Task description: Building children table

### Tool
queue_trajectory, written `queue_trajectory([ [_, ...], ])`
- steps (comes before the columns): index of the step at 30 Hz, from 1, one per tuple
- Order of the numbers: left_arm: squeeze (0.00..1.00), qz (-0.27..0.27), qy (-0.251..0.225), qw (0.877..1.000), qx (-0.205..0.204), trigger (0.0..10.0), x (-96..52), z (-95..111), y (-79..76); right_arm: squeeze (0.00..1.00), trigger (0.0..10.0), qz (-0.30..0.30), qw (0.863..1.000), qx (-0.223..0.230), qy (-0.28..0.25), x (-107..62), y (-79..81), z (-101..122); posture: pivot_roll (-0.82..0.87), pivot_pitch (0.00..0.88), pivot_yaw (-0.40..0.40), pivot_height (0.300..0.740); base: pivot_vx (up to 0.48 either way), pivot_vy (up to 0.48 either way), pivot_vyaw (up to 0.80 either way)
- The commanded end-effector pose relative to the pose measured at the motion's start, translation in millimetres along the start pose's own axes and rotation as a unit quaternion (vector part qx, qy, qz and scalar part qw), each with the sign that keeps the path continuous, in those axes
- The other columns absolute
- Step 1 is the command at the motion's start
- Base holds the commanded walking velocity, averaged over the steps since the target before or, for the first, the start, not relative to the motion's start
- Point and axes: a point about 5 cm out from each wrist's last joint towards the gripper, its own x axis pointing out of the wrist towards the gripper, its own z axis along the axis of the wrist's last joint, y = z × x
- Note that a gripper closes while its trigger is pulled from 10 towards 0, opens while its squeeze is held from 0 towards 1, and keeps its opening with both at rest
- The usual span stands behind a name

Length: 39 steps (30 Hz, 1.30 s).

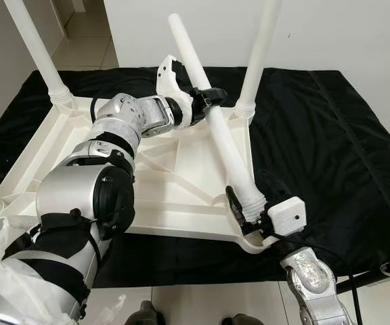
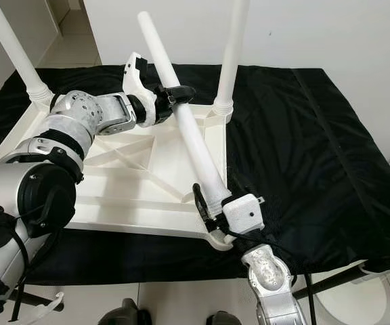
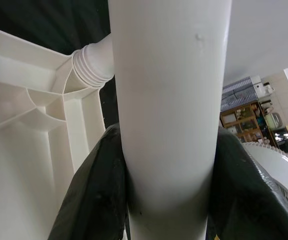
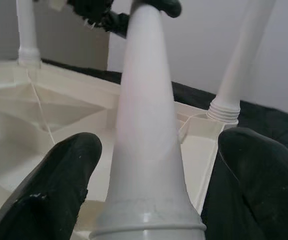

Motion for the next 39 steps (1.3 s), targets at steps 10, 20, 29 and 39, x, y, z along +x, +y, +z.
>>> queue_trajectory([
  [10, 0.00, -0.080, -0.046, 0.994, 0.059, 10.0, -1.2, 26.3, -31.4, 0.00, 10.0, -0.080, 0.996, 0.047, 0.006, 10.1, -20.5, 5.7, -0.06, 0.000, 0.034, 0.740, 0.000, 0.000, 0.00],
  [20, 0.00, -0.093, -0.124, 0.976, 0.155, 10.0, 0.3, 45.3, -61.3, 0.00, 10.0, -0.067, 0.995, 0.050, 0.046, 34.4, -23.0, 9.5, -0.05, 0.000, 0.036, 0.740, 0.000, 0.000, 0.00],
  [29, 0.00, -0.088, -0.167, 0.958, 0.217, 10.0, 4.0, 43.9, -77.0, 0.00, 10.0, -0.052, 0.997, 0.023, 0.041, 43.4, -25.3, 14.0, -0.05, 0.002, 0.032, 0.740, 0.000, 0.000, 0.00],
  [39, 0.00, -0.058, -0.235, 0.909, 0.340, 10.0, 8.2, 26.4, -97.6, 0.00, 10.0, -0.092, 0.995, -0.021, 0.041, 68.9, -35.1, 24.6, -0.04, 0.003, 0.026, 0.740, 0.000, 0.000, 0.00],
])
